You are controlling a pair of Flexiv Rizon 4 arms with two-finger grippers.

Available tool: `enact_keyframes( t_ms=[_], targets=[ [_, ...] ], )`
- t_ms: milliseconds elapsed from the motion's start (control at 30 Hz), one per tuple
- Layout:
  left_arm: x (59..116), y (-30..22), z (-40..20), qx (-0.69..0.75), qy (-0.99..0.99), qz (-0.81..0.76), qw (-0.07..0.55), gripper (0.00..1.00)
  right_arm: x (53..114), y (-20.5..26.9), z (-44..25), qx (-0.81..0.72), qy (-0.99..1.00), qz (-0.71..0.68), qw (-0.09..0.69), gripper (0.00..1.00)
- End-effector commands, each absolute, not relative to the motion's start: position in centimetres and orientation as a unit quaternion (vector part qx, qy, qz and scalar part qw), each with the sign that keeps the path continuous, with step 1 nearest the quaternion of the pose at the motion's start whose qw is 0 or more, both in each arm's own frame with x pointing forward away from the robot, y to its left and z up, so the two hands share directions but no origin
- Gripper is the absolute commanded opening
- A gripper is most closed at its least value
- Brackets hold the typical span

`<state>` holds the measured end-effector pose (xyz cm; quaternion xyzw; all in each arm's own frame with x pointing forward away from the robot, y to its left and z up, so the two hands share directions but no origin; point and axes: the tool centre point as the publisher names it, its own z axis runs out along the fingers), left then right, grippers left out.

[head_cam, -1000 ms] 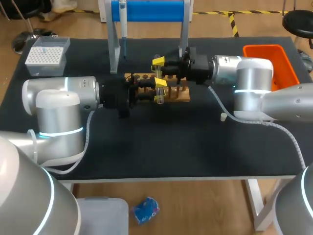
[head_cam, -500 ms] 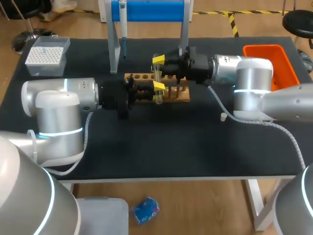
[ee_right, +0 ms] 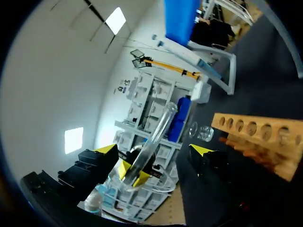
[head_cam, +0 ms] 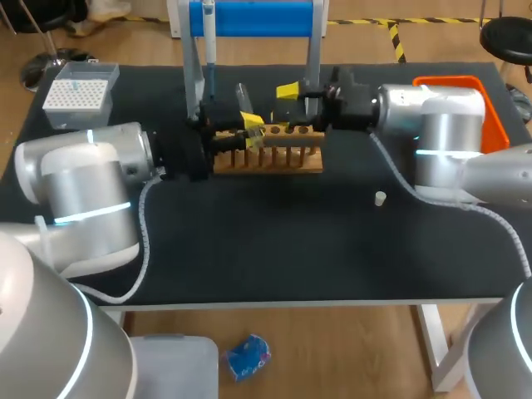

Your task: Invert the test tube, pick up the pipette, mount the tip to pipette, aspirate from beaker and dispense into the tube, eject the tip, return the pipette, and cap with the stopper.

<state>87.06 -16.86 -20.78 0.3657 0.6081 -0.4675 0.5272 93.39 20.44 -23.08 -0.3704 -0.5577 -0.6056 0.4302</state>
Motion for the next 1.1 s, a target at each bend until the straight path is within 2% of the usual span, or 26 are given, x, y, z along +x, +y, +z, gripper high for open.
enact_keyframes(
  t_ms=[33,133,233,300,767,867,933,1000,1033,1100],
  targets=[
    [86.4,-15.7,-18.4,0.245,0.679,-0.525,0.451,0.00,93.5,18.2,-21.7,-0.237,-0.632,-0.656,0.339,1.00],
    [86.2,-15.2,-17.5,0.187,0.703,-0.564,0.391,0.00,93.4,17.3,-21.0,-0.142,-0.691,-0.654,0.274,1.00],
    [86.8,-14.5,-17.1,0.148,0.711,-0.583,0.364,0.00,93.2,16.7,-20.6,-0.080,-0.725,-0.646,0.226,1.00],
    [87.4,-14.6,-16.5,0.184,0.671,-0.581,0.423,0.00,93.2,16.7,-20.6,-0.080,-0.725,-0.646,0.226,1.00],
    [87.4,-14.6,-16.5,0.184,0.671,-0.581,0.423,0.00,93.2,16.7,-20.6,-0.080,-0.725,-0.646,0.226,1.00],
    [88.9,-14.7,-15.3,0.157,0.713,-0.584,0.355,0.00,93.8,15.7,-21.5,-0.072,-0.789,-0.594,0.141,1.00],
    [89.5,-14.9,-14.4,0.131,0.728,-0.590,0.323,0.00,94.1,14.8,-21.8,-0.068,-0.790,-0.596,0.124,1.00],
    [90.2,-15.3,-13.7,0.127,0.737,-0.590,0.304,0.00,94.4,14.2,-22.3,-0.064,-0.829,-0.551,0.069,1.00],
    [90.5,-15.5,-13.6,0.117,0.751,-0.588,0.278,0.00,94.5,14.0,-22.6,-0.059,-0.838,-0.539,0.057,1.00],
    [91.1,-15.9,-13.2,0.111,0.751,-0.593,0.268,0.00,94.6,13.5,-23.4,-0.050,-0.860,-0.508,0.028,1.00]
  ],
)
